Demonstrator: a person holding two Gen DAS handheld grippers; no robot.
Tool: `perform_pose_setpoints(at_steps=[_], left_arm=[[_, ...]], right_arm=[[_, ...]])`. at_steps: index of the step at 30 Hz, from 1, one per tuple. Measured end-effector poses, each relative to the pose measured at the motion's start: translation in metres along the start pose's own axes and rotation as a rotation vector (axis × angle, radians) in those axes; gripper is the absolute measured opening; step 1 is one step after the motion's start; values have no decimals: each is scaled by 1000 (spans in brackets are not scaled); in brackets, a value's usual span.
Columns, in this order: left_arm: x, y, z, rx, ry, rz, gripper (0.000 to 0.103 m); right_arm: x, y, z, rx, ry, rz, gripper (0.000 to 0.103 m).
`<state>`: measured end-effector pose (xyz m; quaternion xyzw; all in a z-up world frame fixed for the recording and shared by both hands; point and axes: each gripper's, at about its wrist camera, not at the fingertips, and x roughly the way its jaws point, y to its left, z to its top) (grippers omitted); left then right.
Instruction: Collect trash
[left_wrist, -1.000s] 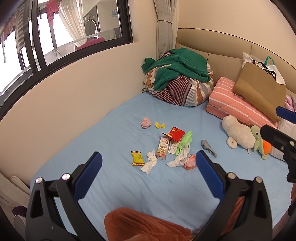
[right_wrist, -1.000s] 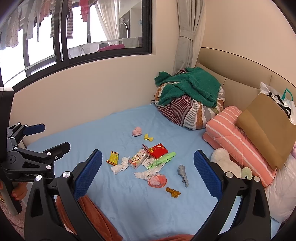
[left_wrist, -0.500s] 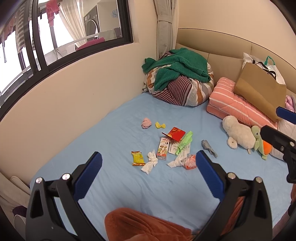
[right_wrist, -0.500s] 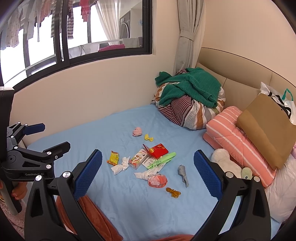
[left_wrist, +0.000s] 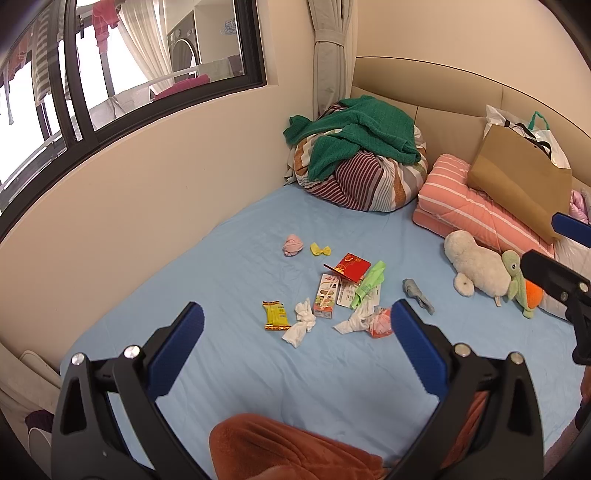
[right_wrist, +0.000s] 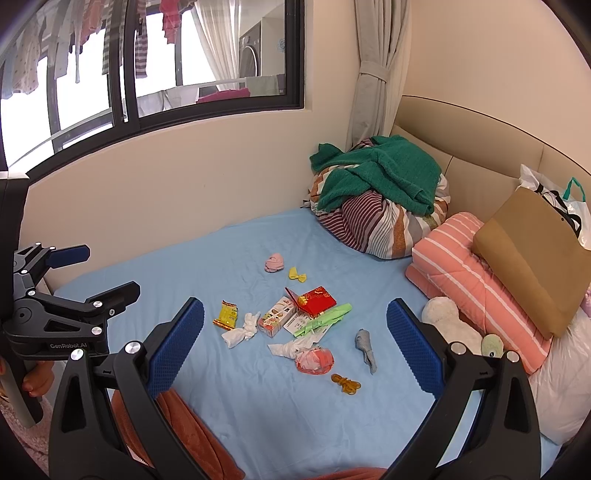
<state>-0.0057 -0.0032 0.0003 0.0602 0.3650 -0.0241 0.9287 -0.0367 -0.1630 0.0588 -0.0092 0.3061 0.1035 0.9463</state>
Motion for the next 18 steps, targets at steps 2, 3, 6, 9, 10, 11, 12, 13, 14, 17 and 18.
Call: perform_pose_setpoints(at_steps=[2,3,6,9,10,11,12,13,14,17,18], left_arm=[[0,0,0,1,0,0,100],[0,0,0,0,0,0,100],[0,0,0,0,0,1,100],[0,0,0,0,-1,0,100],[0,0,0,1,-1,1,100],[0,0,0,1,0,1,100],[0,0,0,1,0,2,100],[0,0,0,1,0,1,100],[0,0,0,1,0,1,100],[0,-1,0,1,0,0,100],[0,0,0,1,0,1,100]], right_arm=[[1,-1,-1,-1,1,0,96],[1,-1,-1,-1,1,0,96],[0,0,0,-1,1,0,96],[0,0,0,-2,1,-1,96],[0,0,0,-2,1,-1,96],[1,-1,0,-2,1,0,96],[0,0,0,-1,1,-1,96],[0,0,0,0,0,-1,96],[1,-1,-1,-1,0,-1,96],[1,-1,-1,-1,1,0,96],[0,0,0,-2,1,0,96]])
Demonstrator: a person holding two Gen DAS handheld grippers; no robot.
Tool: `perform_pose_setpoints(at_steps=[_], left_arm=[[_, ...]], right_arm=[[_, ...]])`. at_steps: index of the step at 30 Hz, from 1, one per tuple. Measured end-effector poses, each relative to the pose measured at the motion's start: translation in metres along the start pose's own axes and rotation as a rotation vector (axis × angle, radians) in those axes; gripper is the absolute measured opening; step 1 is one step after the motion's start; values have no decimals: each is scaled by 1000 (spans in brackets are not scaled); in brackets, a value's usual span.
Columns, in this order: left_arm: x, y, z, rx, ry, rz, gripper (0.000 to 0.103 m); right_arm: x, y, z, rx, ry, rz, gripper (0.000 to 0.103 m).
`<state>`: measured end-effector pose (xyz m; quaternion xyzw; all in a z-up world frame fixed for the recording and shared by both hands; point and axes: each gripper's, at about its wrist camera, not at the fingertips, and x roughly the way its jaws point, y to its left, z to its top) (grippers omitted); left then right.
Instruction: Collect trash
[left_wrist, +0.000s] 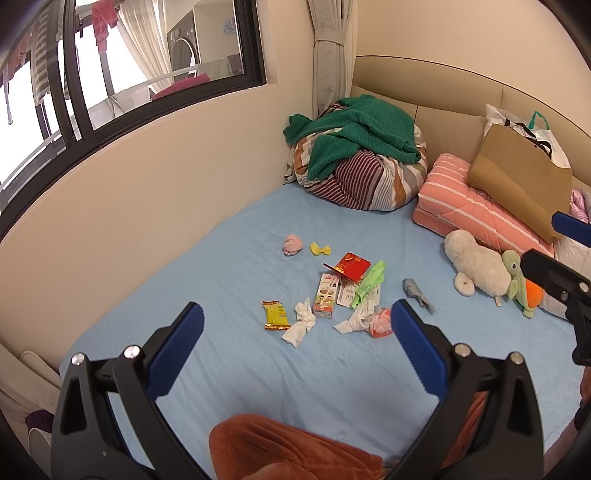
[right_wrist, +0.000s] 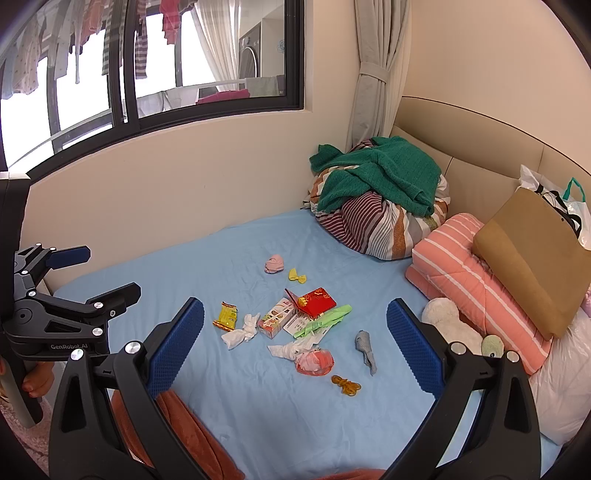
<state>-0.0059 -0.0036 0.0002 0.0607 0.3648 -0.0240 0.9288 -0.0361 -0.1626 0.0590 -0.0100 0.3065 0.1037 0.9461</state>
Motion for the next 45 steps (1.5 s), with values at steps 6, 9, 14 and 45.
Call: perform_pose_setpoints(at_steps=[6,9,14,45], left_arm=[[4,2,-3,0,6,-1,100],[13,5,-1,3,16,-5,100],[34,5,-4,2,50,-22,100],[285,14,-86,-25,306,-62,100]], right_arm=[[3,3,2,-4,-1,-9,96],[9,1,0,1,-3,-9,96],[27,2,-7,0,0,-27,96],[279,-26,-139,68,232,-86,96]])
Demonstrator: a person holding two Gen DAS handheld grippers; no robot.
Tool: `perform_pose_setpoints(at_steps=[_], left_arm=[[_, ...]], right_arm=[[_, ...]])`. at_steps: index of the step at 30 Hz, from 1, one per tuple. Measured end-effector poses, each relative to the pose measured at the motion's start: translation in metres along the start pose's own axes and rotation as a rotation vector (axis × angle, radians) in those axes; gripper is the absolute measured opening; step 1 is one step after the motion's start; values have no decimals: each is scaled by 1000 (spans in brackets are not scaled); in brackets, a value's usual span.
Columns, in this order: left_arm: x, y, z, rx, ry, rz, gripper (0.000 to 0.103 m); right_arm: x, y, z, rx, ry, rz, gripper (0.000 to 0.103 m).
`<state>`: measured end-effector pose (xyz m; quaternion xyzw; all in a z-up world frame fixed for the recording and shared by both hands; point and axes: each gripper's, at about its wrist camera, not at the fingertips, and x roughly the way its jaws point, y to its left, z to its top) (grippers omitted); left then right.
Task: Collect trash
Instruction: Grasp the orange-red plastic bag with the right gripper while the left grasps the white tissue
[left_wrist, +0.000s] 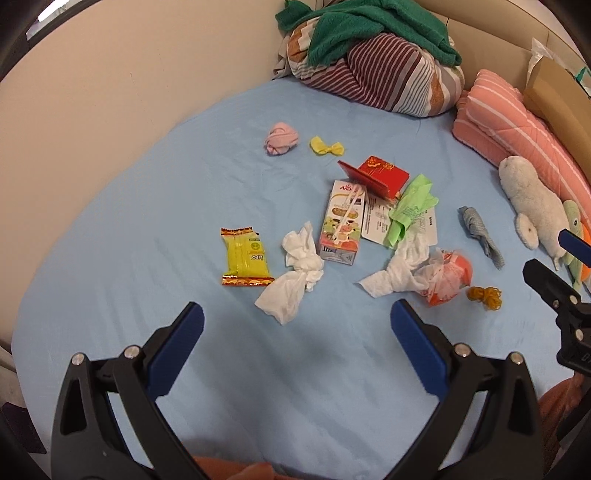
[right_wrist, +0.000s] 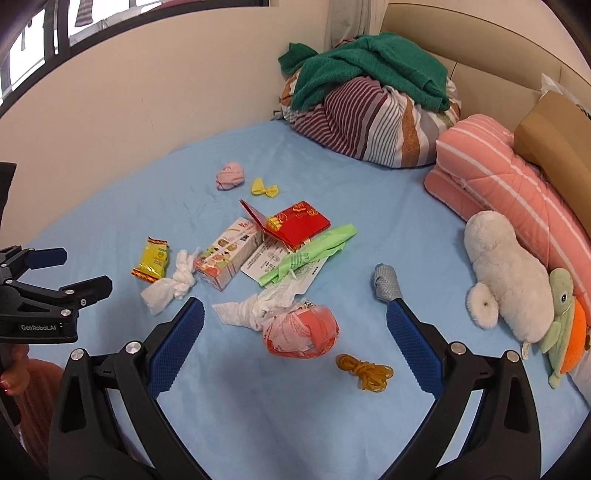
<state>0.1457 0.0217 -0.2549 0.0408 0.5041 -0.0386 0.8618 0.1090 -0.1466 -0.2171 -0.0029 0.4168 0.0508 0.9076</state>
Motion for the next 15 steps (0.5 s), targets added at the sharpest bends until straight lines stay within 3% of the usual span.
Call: perform_pose_setpoints(at_steps=[4,15], left_arm=[[37,-2,-4,4,41,-29,100],[112,0,-8,45,93,-12,100]], right_arm=[[38,-2,-10,-12,45,-20,96],[107,-10,-28,-49,148,-46,96]])
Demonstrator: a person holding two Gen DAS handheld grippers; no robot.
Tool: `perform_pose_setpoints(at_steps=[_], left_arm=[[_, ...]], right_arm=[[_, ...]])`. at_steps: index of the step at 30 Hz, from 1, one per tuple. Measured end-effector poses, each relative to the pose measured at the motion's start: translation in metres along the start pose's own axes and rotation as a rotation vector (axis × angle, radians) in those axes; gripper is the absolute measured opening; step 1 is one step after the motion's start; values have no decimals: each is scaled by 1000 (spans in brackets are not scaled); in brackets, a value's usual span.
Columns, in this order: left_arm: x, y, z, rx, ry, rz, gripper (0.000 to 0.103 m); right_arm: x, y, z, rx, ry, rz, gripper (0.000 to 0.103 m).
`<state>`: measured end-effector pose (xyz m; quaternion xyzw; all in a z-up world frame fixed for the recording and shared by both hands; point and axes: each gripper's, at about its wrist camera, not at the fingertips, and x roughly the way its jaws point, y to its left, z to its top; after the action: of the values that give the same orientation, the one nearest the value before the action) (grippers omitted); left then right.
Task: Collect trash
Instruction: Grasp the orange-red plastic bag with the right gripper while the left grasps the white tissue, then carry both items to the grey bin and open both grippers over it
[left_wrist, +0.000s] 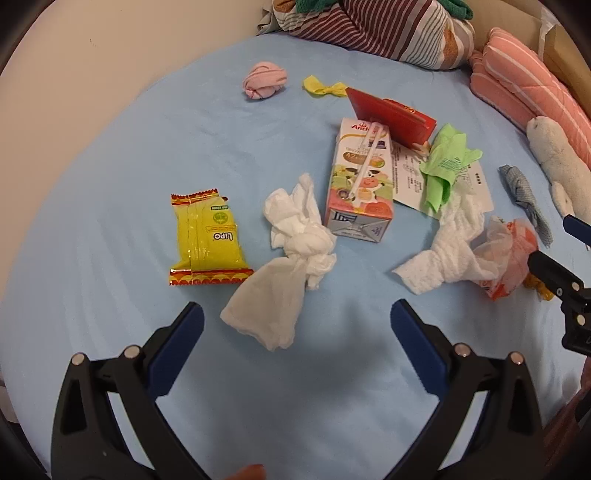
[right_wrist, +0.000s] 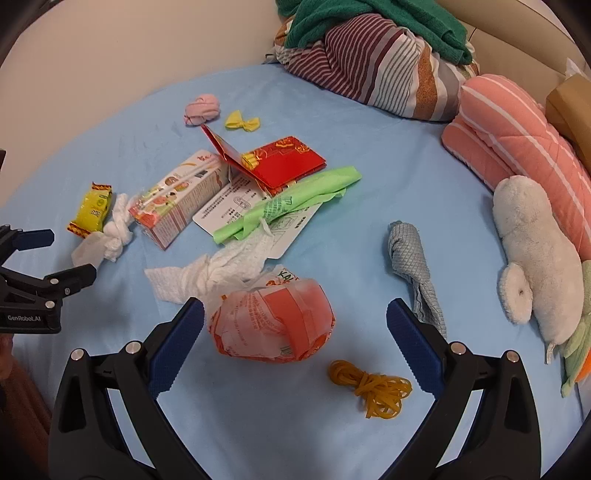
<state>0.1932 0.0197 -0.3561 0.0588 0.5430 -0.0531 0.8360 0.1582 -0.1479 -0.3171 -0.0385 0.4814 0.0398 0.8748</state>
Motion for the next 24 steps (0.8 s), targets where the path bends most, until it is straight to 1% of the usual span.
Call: perform_pose_setpoints(at_steps=[4,6,7,8,9,10,11,12,13,15,17,18,21,24], left_arm=[[18,6,2,-22,29,-37,98],[22,3,2,-22,24,-53,97],[23,1,2,-10,21,-58,96],[24,-3,2,10,17,-58,87],[26,-7,1,37,23,-61,54],[30,-10,0,62,51,-73,41],[35,-11,-2,66,76,-84,33],[36,-11,-3,61,75,-81,29],[36,-12,-4,63,66,-73,26],[33,-11,-2,65,56,-98,12],[31,-7,-1,36,48,-126,7],[30,-5,-1,24,44,-140,6],[28,-2,1,4,42,-160,5],[25,-4,1,8,33,-168,5]], right_arm=[[22,5,-4,-21,47,-5,95],[27,7,-5,-32,62,-2,93],[28,8,-5,-39,67,2,90],[30,9,-6,-43,70,9,86],[30,10,-6,-48,73,16,83],[30,10,-6,-50,76,25,76],[29,11,-6,-49,76,41,68],[29,11,-6,-45,76,54,68],[28,11,-7,-46,75,51,67],[26,11,-6,-49,71,57,63],[24,11,-6,-45,67,70,58],[23,11,-6,-45,65,73,57],[19,12,-5,-52,52,79,54],[15,13,-5,-58,43,70,52]])
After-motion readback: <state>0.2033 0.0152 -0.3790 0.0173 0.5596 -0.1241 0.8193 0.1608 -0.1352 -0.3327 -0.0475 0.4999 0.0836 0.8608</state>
